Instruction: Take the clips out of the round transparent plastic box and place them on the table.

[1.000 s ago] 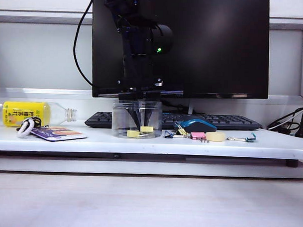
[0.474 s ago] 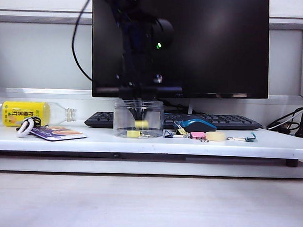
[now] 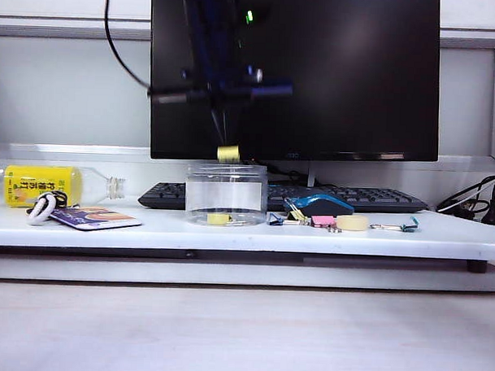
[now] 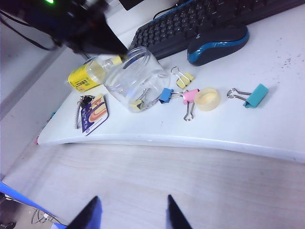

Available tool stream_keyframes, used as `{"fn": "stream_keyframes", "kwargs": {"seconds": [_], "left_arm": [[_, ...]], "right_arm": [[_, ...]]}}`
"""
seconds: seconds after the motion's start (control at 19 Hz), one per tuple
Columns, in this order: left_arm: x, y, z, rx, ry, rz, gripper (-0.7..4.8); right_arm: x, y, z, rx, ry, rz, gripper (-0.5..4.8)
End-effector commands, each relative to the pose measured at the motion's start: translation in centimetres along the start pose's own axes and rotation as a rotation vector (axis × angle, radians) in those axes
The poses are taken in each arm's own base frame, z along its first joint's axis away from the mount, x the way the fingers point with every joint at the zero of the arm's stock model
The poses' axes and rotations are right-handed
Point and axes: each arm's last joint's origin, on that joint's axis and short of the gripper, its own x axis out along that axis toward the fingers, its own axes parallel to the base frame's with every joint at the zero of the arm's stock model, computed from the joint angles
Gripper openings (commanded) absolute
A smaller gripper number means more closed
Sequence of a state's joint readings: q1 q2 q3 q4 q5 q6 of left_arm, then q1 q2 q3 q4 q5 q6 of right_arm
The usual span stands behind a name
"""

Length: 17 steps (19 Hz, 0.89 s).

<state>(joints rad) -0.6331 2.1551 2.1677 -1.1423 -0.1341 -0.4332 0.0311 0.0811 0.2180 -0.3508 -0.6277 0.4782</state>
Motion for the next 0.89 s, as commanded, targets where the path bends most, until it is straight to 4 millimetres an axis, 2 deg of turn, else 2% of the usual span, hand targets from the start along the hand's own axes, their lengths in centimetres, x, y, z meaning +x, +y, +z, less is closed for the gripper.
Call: {"fn": "stream_keyframes", "kwargs": {"seconds": [0.05, 0.21, 0.26, 0.58, 0.74, 0.89], "left_arm": [[-2.0, -0.1, 0.2, 0.021, -0.049, -0.040, -0.05], [-3.1, -1.2, 0.2, 0.083, -0.080, -0.143, -0.05], [-3.3, -2.1, -0.1, 0.139, -0.097, -0.160, -0.05], [-3.8, -4.6, -0.6, 0.205, -0.141, -0.267, -0.05], [-3.3, -5.2, -0.8, 0.245, -0.131, -0.284, -0.05], [-1.9, -5.5, -1.0, 0.262, -0.099, -0.291, -0.05]], "right_arm": [[-0.1, 0.1, 0.2, -0.013, -0.012, 0.004, 1.76], [-0.1, 0.1, 0.2, -0.017, -0.015, -0.002, 1.76], [-0.1, 0.1, 0.2, -0.017, -0.016, -0.003, 1.76], [-0.1, 0.1, 0.2, -0.016, -0.022, -0.016, 1.76], [0.0, 0.1, 0.2, -0.016, -0.023, -0.019, 1.76], [0.0, 0.1, 0.2, -0.016, -0.023, -0.019, 1.76]]}}
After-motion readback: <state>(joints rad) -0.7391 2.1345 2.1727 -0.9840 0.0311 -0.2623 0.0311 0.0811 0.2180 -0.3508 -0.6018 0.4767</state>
